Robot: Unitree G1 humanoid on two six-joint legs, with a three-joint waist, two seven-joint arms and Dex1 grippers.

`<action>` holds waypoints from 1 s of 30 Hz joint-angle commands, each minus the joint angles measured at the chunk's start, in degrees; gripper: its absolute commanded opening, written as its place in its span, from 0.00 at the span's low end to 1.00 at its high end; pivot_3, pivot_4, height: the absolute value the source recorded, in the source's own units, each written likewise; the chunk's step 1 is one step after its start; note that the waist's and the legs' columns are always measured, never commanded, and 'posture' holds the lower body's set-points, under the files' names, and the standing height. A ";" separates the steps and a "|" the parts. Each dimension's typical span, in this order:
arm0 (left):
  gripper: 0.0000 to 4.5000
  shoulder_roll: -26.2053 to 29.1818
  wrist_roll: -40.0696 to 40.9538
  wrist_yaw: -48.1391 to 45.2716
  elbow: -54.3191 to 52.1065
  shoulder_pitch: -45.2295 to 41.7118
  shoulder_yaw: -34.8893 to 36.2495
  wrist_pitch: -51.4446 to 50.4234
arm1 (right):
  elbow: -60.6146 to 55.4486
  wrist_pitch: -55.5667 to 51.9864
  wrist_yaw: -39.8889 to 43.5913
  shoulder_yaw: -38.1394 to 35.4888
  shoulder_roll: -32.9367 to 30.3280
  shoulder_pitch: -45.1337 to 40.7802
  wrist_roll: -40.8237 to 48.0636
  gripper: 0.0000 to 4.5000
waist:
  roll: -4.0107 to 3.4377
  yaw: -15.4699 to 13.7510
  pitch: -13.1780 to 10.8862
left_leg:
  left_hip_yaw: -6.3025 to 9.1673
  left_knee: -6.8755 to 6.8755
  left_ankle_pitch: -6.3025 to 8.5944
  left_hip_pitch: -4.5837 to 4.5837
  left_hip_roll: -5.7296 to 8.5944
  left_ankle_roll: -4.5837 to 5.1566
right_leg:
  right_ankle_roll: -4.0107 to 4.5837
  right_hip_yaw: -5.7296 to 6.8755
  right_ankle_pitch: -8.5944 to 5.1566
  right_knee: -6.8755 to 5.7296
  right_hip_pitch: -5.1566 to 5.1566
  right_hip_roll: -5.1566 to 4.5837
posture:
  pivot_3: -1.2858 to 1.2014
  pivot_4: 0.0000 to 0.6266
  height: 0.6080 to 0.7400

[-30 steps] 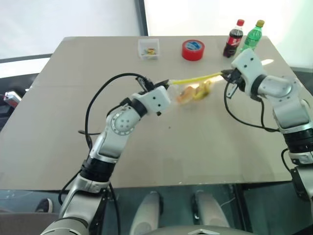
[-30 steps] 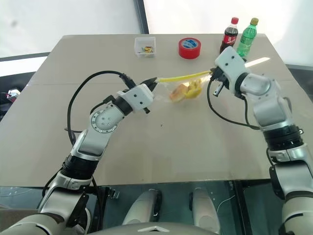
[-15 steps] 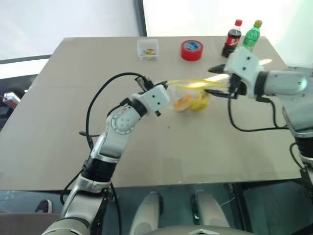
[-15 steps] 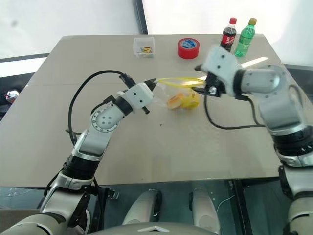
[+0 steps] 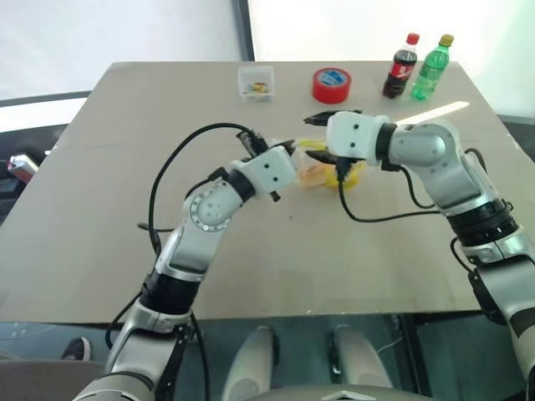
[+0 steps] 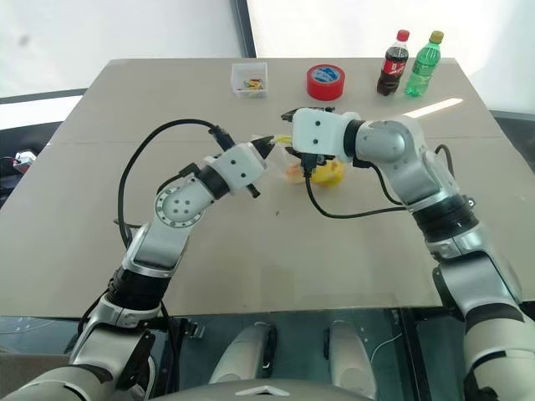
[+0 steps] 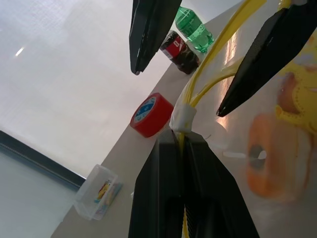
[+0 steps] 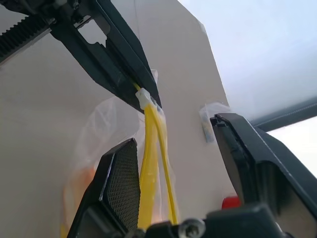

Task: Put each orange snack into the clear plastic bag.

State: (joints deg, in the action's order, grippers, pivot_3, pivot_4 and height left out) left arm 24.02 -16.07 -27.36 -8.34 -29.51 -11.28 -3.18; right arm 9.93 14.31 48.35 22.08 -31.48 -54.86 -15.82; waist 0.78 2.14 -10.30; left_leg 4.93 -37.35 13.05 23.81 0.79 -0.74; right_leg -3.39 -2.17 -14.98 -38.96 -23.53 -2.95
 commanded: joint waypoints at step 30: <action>0.00 -0.76 -0.58 0.60 -1.29 -0.44 0.05 0.28 | 0.92 6.23 -0.04 -0.94 2.45 -1.68 -2.63 0.00 | 0.00 0.03 0.00 | 0.01 -0.01 0.00 -0.02 0.00 0.00 | 0.01 0.00 0.00 -0.03 0.00 0.01 | 0.52 0.24 1.00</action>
State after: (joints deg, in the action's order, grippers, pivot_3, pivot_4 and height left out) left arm 23.57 -16.72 -27.18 -8.29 -29.46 -11.28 -3.42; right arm 12.50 20.13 48.59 22.18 -29.51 -55.28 -19.11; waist 0.78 2.16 -10.30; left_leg 4.94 -37.36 13.05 23.79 0.79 -0.75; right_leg -3.38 -2.17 -14.97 -38.98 -23.53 -2.93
